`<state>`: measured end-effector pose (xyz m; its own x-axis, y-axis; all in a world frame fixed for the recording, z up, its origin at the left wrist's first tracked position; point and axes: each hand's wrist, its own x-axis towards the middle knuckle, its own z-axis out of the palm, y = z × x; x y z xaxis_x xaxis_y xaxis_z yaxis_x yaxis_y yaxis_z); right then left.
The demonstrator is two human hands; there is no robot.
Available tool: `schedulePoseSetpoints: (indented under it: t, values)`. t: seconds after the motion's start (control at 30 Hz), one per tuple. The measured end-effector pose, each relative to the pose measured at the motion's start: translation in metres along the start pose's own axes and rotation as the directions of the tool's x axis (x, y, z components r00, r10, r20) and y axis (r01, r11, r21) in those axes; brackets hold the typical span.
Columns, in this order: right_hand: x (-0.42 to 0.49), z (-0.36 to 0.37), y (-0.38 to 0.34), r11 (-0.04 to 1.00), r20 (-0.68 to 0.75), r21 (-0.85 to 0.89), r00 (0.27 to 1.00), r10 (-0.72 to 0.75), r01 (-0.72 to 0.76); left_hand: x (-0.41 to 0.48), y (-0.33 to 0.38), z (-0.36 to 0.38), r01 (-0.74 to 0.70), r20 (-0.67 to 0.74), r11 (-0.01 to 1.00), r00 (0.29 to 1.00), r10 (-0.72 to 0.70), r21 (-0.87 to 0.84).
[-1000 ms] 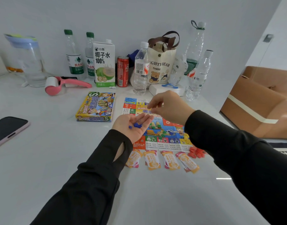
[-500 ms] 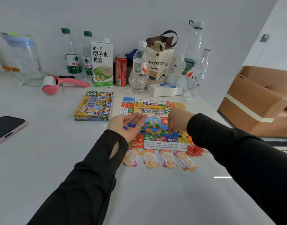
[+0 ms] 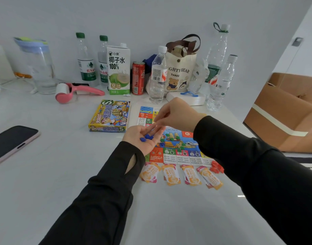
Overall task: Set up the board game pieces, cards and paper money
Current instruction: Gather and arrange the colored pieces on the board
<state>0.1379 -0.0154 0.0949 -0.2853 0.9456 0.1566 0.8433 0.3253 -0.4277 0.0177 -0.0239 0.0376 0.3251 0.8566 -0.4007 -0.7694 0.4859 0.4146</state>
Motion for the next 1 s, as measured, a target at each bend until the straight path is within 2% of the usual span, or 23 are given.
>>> schedulePoseSetpoints:
  t: [0.07, 0.17, 0.27, 0.37, 0.73, 1.0]
  values:
    - [0.003, 0.003, 0.01, 0.998, -0.04, -0.037, 0.998, 0.057, -0.058, 0.002, 0.006, -0.003, -0.017, 0.012, 0.999, 1.0, 0.017, -0.042]
    - [-0.001, 0.015, 0.024, 0.972, 0.101, -0.188, 0.982, 0.161, -0.14, 0.007, 0.012, -0.008, -0.058, 0.012, 0.995, 0.998, 0.059, -0.077]
    - [-0.004, 0.032, 0.025, 0.944, 0.215, -0.318, 0.963, 0.161, -0.087, 0.009, 0.014, -0.013, -0.079, 0.009, 0.993, 0.997, 0.08, -0.087]
    - [-0.001, 0.04, 0.024, 0.899, 0.202, -0.433, 0.965, 0.17, -0.068, 0.011, 0.014, -0.016, -0.079, -0.016, 0.994, 0.997, 0.078, -0.08]
    - [0.009, 0.041, 0.014, 0.83, 0.279, -0.558, 0.94, 0.199, -0.01, 0.013, 0.013, -0.016, -0.067, -0.036, 0.994, 0.997, 0.064, -0.086]
    - [0.012, 0.04, 0.013, 0.83, 0.305, -0.556, 0.923, 0.233, -0.026, 0.012, 0.014, -0.017, -0.053, -0.021, 0.994, 0.998, 0.052, -0.098]
